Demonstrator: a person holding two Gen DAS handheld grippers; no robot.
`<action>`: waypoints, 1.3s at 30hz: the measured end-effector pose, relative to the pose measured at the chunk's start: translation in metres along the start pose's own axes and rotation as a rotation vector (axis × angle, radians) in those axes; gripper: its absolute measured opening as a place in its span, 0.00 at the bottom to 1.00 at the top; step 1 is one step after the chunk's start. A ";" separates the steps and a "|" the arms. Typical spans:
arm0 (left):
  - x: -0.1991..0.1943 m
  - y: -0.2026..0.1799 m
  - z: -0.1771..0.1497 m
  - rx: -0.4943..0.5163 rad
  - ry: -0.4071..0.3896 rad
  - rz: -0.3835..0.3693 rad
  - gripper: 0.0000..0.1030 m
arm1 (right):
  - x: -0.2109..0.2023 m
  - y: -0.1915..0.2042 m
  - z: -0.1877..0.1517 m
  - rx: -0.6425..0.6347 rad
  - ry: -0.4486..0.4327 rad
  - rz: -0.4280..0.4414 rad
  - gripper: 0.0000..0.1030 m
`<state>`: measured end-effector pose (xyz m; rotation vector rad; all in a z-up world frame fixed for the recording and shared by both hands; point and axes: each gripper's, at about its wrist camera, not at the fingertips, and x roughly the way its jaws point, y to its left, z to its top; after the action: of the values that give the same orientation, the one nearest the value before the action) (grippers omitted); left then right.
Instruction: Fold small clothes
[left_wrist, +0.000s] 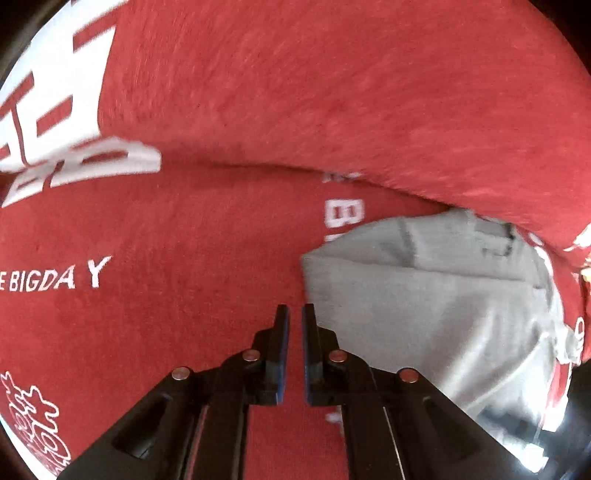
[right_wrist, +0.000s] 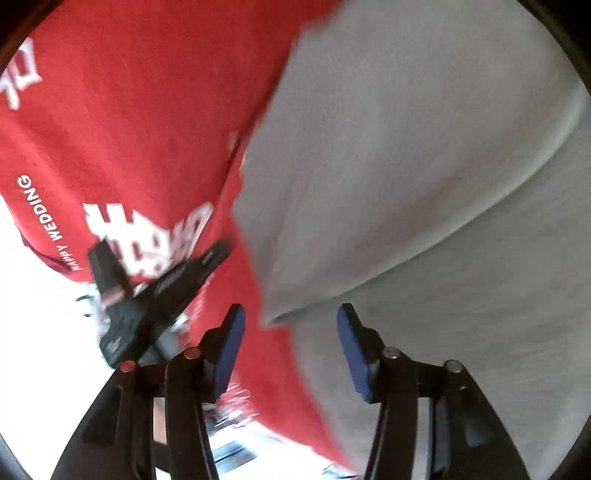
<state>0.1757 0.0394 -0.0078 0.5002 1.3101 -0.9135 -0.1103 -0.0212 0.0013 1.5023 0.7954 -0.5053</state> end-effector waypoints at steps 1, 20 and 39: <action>-0.005 -0.009 -0.002 0.010 -0.007 -0.009 0.06 | -0.025 -0.019 0.012 0.020 -0.069 -0.061 0.55; 0.024 -0.062 -0.054 0.131 0.019 0.176 0.07 | -0.089 -0.103 0.097 0.034 -0.192 -0.340 0.07; 0.025 -0.107 -0.062 0.130 0.075 0.144 0.07 | -0.090 -0.103 0.116 0.088 -0.184 -0.294 0.07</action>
<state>0.0533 0.0186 -0.0266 0.7271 1.2696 -0.8705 -0.2281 -0.1555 -0.0153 1.4016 0.8611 -0.8954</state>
